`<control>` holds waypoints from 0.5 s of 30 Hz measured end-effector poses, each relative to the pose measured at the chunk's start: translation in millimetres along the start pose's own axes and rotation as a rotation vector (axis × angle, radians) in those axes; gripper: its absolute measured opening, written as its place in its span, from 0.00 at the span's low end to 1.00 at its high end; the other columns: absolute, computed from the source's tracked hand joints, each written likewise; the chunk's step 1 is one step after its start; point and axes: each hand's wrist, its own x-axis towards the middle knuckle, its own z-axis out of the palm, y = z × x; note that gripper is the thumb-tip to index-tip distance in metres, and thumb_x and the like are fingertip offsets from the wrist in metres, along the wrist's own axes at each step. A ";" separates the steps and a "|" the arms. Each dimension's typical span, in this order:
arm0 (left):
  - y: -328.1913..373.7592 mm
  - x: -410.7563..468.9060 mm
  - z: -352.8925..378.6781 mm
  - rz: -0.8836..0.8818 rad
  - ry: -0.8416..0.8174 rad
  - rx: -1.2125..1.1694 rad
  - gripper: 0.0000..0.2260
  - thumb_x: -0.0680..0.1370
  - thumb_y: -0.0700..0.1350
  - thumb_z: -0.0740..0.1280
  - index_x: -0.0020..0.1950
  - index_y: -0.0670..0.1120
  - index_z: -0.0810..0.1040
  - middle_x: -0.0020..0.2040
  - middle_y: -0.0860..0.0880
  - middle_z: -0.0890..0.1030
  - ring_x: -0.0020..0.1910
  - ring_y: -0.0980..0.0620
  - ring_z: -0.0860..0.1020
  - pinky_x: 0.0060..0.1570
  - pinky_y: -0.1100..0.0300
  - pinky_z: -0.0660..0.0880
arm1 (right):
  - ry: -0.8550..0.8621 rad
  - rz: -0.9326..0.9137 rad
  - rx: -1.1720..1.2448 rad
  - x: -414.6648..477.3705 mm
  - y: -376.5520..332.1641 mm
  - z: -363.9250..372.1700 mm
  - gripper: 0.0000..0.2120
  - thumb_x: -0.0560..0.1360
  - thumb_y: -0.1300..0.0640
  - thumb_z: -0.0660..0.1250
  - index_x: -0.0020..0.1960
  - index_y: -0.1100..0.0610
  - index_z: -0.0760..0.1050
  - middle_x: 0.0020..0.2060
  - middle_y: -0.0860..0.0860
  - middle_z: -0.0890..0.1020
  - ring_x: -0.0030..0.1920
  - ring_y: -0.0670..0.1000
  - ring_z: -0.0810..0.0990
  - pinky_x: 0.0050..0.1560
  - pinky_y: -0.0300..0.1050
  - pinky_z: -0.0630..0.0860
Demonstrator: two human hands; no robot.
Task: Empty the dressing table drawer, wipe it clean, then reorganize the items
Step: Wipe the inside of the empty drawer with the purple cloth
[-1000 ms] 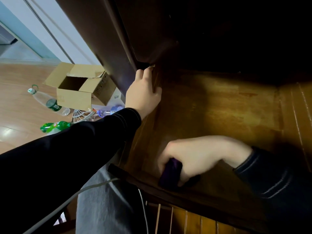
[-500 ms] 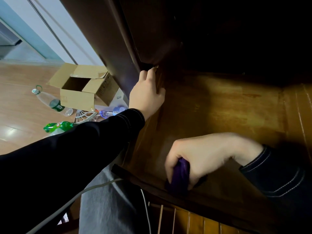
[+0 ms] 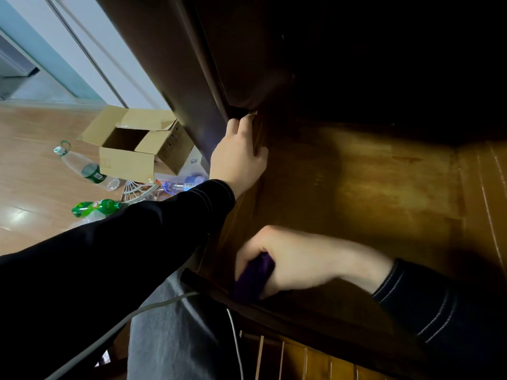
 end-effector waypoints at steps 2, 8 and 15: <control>0.6 -0.3 -0.1 0.002 -0.002 0.002 0.28 0.76 0.47 0.65 0.75 0.45 0.65 0.63 0.45 0.72 0.51 0.40 0.78 0.42 0.55 0.67 | 0.036 -0.023 0.006 1.5 4.6 0.7 0.14 0.70 0.67 0.76 0.54 0.57 0.83 0.47 0.49 0.85 0.47 0.44 0.82 0.47 0.40 0.79; 5.1 -14.6 -7.1 0.072 -0.037 0.043 0.29 0.77 0.47 0.65 0.77 0.43 0.63 0.67 0.43 0.68 0.55 0.40 0.77 0.45 0.53 0.74 | -0.010 -0.003 -0.019 -8.8 3.8 -2.8 0.12 0.71 0.64 0.76 0.52 0.53 0.82 0.45 0.49 0.84 0.45 0.46 0.82 0.48 0.46 0.80; -9.5 -59.2 -16.0 0.129 -0.133 0.136 0.30 0.76 0.48 0.67 0.77 0.43 0.64 0.77 0.42 0.57 0.62 0.36 0.76 0.56 0.46 0.78 | -0.154 0.142 -0.014 -35.4 24.8 -12.1 0.11 0.70 0.67 0.76 0.52 0.58 0.82 0.44 0.52 0.84 0.41 0.42 0.80 0.43 0.40 0.77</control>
